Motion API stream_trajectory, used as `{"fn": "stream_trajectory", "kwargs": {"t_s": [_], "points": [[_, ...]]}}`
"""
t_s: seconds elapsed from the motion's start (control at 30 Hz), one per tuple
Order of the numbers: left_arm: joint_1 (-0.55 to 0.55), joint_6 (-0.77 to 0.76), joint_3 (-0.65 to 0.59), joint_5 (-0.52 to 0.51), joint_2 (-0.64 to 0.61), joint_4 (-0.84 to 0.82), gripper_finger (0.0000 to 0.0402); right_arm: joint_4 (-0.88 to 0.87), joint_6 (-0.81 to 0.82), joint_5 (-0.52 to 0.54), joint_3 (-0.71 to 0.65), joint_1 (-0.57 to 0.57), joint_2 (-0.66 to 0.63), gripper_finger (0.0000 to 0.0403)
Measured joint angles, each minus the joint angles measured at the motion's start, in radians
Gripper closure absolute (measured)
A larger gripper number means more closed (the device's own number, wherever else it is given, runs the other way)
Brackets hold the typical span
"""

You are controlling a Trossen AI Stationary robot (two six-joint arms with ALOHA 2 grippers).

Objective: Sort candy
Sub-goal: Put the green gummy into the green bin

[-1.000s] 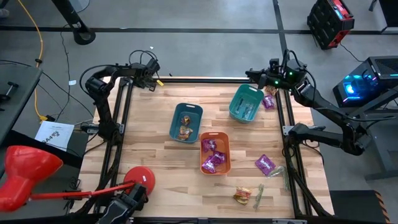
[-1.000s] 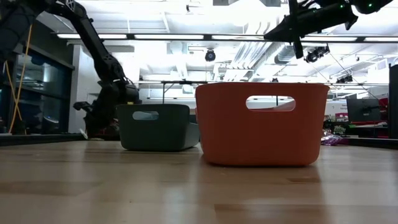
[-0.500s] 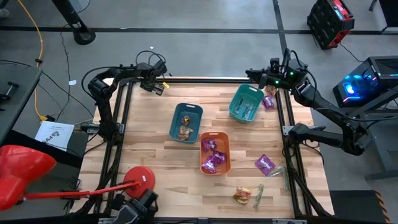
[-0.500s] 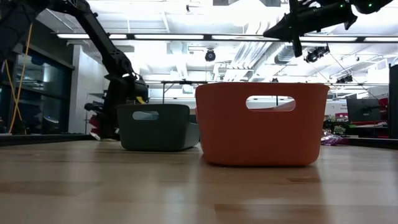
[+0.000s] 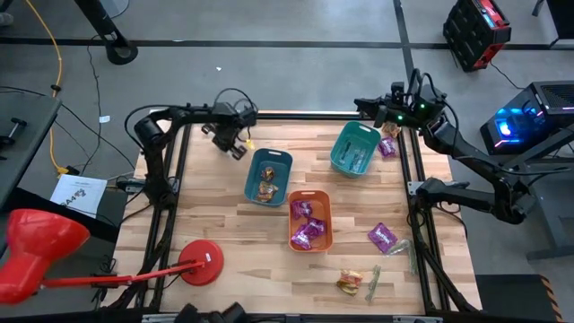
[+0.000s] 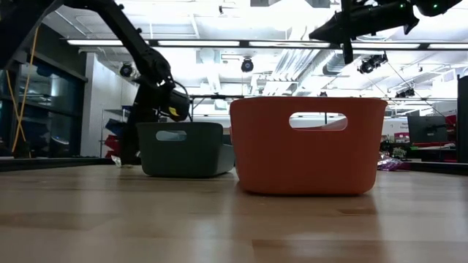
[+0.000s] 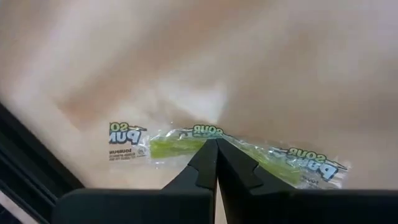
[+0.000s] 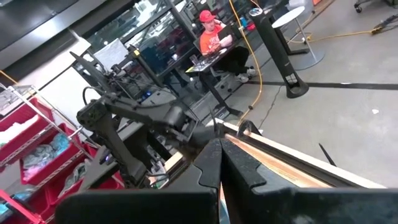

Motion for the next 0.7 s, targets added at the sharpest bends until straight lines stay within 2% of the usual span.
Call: {"fn": "stream_trajectory", "kwargs": {"t_s": [0.13,0.23,0.4,0.57,0.7], "points": [[-0.086,-0.009,-0.004,0.127,0.003,-0.109,0.0401,0.028,0.0,-0.001,0.0,0.0,-0.001,0.0403],[-0.154,0.05,-0.003,0.212,0.004,-0.164,0.0401,0.063,0.0,-0.005,0.0,0.0,-0.007,0.0403],[-0.23,0.206,0.013,0.157,-0.03,-0.172,0.0401,0.122,0.003,-0.006,0.0,0.0,-0.027,0.0403],[-0.243,0.345,0.026,0.132,-0.069,-0.155,0.0401,0.135,0.032,-0.006,0.0,0.009,-0.052,0.0403],[-0.237,0.394,0.027,0.122,-0.118,-0.158,0.0401,0.134,0.023,-0.006,0.0,0.034,-0.068,0.0403]]}}
